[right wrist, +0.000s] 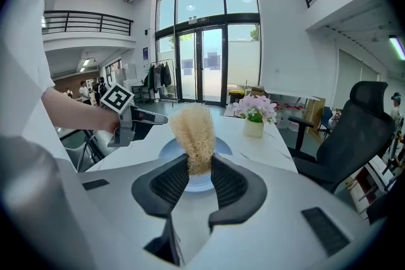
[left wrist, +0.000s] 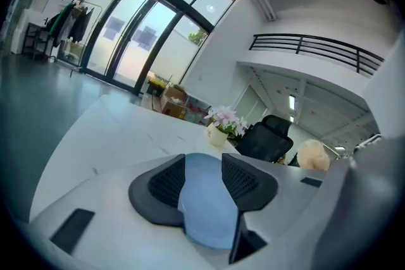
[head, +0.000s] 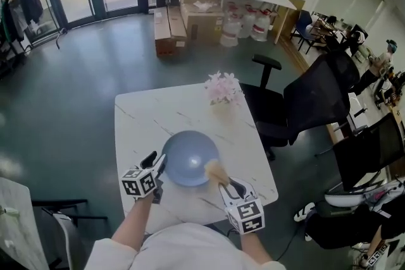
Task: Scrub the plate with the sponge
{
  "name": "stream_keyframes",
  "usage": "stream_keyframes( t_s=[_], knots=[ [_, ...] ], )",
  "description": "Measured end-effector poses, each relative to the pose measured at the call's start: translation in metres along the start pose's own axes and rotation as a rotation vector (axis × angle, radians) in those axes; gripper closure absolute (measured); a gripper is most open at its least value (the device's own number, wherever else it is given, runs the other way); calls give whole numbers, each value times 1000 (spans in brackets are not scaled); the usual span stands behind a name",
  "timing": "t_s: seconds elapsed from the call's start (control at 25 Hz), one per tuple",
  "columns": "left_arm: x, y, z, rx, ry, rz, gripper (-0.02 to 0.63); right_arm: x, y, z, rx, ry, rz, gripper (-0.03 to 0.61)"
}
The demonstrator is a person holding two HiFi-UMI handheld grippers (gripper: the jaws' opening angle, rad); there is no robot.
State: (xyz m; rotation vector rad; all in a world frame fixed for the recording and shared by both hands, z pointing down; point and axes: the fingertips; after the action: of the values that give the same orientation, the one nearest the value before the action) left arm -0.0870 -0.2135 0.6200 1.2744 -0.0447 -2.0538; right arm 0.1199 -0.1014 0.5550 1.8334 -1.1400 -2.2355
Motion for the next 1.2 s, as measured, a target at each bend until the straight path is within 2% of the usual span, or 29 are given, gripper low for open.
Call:
stream_keyframes(
  t_s=[0.24, 0.44, 0.56, 0.68, 0.92, 1.12, 1.2],
  knots=[
    [36, -33, -35, -89, 58, -91, 414, 10, 1, -4, -2, 2, -23, 459],
    [53, -57, -68, -191, 188, -169, 495, 16, -1, 0, -3, 1, -41, 459],
    [63, -70, -82, -217, 276, -218, 538, 19, -2, 2, 1, 2, -50, 459],
    [71, -83, -92, -231, 319, -263, 565, 21, -3, 2, 1, 1, -55, 459],
    [68, -100, -97, -222, 350, -260, 571, 24, -5, 6, 6, 2, -66, 459],
    [61, -112, -101, -179, 484, -211, 571, 25, -8, 13, 11, 11, -70, 459],
    [61, -116, -103, -192, 482, -216, 571, 24, -8, 15, 9, 12, -73, 460]
  ],
)
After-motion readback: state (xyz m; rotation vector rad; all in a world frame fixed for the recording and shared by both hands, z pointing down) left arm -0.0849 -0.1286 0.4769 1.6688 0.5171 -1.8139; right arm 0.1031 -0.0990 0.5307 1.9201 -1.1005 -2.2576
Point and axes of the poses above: the fingertips, and each gripper's own axes: y forward along the fingers, z to its left, x out of its top
